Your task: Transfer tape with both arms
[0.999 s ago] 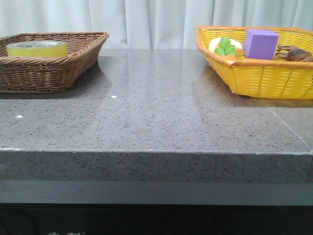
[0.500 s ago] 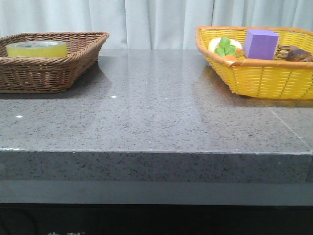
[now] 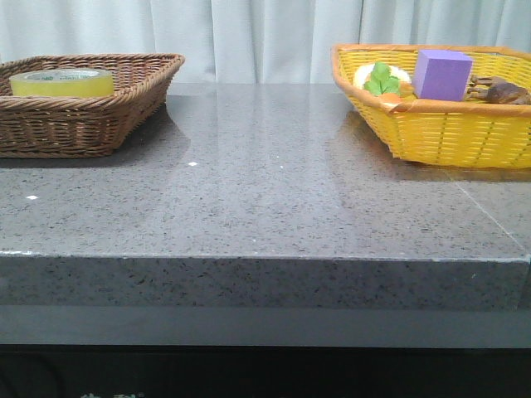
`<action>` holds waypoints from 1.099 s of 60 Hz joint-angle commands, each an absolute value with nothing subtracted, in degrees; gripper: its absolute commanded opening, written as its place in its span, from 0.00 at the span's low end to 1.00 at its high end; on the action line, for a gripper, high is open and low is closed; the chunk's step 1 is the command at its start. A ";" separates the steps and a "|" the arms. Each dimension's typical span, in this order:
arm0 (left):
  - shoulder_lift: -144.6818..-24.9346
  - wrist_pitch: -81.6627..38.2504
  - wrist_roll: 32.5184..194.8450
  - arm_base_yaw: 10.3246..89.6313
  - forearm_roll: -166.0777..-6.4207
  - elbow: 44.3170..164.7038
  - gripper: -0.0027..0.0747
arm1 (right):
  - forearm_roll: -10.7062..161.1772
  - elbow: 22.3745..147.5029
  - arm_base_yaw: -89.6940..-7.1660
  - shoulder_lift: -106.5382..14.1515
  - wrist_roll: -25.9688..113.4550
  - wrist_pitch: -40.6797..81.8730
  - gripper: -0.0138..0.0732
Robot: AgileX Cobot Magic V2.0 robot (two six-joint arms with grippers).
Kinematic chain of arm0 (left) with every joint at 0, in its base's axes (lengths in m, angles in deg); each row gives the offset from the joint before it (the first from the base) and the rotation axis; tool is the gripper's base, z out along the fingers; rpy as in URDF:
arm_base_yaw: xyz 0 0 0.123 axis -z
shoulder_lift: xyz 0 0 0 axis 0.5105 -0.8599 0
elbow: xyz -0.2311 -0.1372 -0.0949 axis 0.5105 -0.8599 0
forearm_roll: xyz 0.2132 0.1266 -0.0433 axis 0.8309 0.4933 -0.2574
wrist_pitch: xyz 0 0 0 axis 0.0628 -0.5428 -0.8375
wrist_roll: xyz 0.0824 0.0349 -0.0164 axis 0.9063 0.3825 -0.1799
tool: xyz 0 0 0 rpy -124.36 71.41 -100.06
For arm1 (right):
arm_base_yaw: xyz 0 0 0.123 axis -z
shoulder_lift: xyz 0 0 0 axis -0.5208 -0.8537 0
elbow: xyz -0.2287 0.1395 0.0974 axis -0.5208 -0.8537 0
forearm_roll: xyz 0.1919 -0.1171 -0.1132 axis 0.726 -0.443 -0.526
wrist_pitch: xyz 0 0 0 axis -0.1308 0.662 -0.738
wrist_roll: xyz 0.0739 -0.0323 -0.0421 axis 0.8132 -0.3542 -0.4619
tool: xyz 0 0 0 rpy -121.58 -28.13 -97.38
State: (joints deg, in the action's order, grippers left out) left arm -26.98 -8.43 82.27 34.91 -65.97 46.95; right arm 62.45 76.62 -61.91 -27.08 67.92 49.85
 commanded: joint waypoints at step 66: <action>-25.98 -4.20 81.82 34.96 -66.45 46.51 0.01 | 61.76 70.20 -52.85 -20.20 67.94 42.10 0.08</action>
State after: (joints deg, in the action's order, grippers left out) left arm -26.98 -8.47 82.27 34.91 -65.97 46.95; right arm 62.32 71.80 -56.62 -22.80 67.92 48.24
